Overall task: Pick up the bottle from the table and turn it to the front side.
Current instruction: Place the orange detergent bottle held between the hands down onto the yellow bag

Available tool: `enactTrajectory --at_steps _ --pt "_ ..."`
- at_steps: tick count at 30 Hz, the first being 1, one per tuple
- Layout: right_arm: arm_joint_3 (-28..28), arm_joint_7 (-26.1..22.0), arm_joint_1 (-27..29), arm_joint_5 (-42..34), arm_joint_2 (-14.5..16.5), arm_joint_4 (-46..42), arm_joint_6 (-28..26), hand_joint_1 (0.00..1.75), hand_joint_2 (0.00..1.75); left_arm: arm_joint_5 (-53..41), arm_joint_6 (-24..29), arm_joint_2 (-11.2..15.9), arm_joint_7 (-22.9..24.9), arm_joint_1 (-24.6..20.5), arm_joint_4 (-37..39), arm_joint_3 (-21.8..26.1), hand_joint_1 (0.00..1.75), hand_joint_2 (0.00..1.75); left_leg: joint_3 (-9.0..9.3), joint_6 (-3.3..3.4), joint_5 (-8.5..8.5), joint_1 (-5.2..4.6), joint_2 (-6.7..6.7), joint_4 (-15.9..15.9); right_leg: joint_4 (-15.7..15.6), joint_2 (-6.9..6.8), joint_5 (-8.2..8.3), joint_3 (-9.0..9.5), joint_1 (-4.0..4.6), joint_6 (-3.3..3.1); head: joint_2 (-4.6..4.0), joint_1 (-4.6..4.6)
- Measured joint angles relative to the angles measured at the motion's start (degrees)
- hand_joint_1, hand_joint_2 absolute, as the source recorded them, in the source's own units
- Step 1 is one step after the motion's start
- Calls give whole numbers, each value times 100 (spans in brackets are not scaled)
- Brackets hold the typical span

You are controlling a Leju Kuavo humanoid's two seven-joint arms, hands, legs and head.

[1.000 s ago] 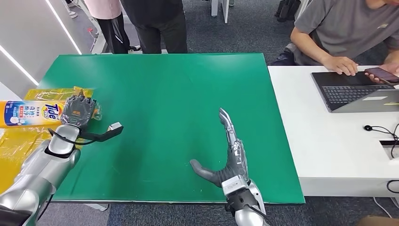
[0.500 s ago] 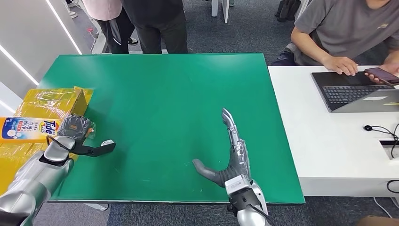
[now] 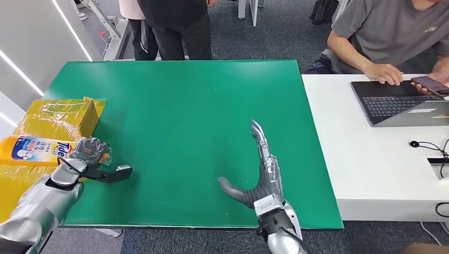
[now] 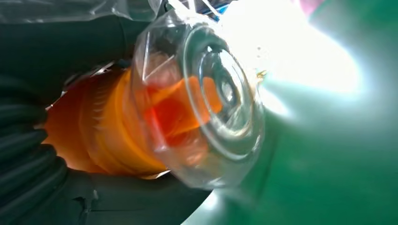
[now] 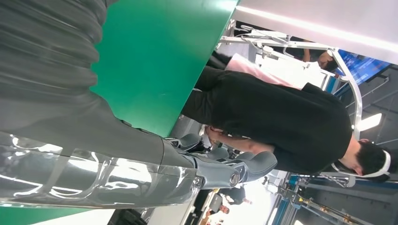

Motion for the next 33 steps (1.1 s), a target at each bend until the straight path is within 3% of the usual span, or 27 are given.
enactTrajectory --at_steps 12,31,33 --pt "-28 61 -20 5 7 13 -67 0 175 394 359 -384 -502 -12 -2 178 0 175 6 -2 2 -2 -10 0 0 -11 0 8 0 0 0 0" --pt "-58 77 8 55 7 10 -115 0 175 536 749 -550 -394 46 -9 368 0 175 6 -5 6 -1 -8 0 2 -9 1 8 0 -1 0 0" --pt "-63 75 22 78 7 10 -104 0 175 584 1183 -551 -313 246 -216 558 0 175 5 -6 5 -1 -8 0 1 -9 0 6 0 -1 0 0"
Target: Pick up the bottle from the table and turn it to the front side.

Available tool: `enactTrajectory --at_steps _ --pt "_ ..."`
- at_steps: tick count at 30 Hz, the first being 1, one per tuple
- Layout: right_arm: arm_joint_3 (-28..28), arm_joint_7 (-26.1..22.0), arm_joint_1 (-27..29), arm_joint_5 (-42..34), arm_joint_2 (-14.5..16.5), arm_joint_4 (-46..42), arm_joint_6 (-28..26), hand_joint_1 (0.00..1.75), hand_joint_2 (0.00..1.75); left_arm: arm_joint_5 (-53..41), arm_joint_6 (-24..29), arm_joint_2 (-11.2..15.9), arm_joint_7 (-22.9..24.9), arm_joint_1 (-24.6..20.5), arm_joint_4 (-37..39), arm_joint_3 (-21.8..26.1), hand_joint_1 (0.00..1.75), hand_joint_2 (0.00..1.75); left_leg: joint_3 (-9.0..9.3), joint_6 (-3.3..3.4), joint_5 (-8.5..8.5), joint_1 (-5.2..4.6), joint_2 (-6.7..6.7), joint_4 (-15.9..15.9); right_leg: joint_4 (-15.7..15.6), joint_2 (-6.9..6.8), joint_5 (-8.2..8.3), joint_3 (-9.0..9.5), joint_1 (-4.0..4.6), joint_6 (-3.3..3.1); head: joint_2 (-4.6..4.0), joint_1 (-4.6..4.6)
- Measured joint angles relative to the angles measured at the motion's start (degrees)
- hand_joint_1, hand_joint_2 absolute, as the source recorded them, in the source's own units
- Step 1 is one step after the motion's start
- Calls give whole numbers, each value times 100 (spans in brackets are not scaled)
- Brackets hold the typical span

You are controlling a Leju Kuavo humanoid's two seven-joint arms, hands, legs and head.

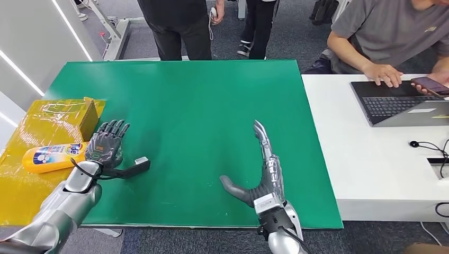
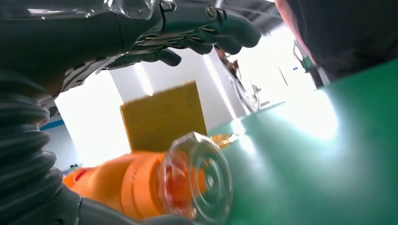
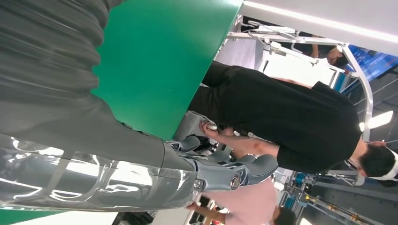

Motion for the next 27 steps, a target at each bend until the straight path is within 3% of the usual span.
enactTrajectory --at_steps 2,8,15,19,23,27 --pt "-9 -1 15 25 0 0 19 0 175 24 467 14 93 310 -395 300 0 175 -2 -1 -1 1 0 0 0 1 -2 -2 0 -2 0 0" --pt "-21 -1 19 24 2 2 39 0 175 -216 507 60 -81 849 -1377 801 0 175 -1 -1 -1 0 7 -2 1 7 -2 -3 0 -5 0 1" --pt "-25 -45 7 -53 2 58 22 0 175 -431 520 -204 -976 1888 -3674 2433 0 175 -3 -4 -8 1 12 -1 -1 12 -5 -10 0 -5 0 0" --pt "-25 -83 -7 -103 2 115 -11 0 175 761 522 -639 -2122 2106 -4758 3497 0 175 -5 -4 -8 1 8 -2 -1 8 -7 -9 0 -4 0 1" --pt "-23 -86 -12 -125 2 155 -45 0 175 1526 523 -930 -2298 2169 -5433 4004 0 175 -5 -4 -7 1 3 -1 -1 1 -6 -7 0 -4 0 -1" --pt "-17 -86 -39 -145 2 189 -66 0 175 2718 522 -1193 -2309 2215 -5941 4034 0 175 -4 -4 -6 1 -3 -1 -1 -5 -6 -6 0 -4 0 -1"
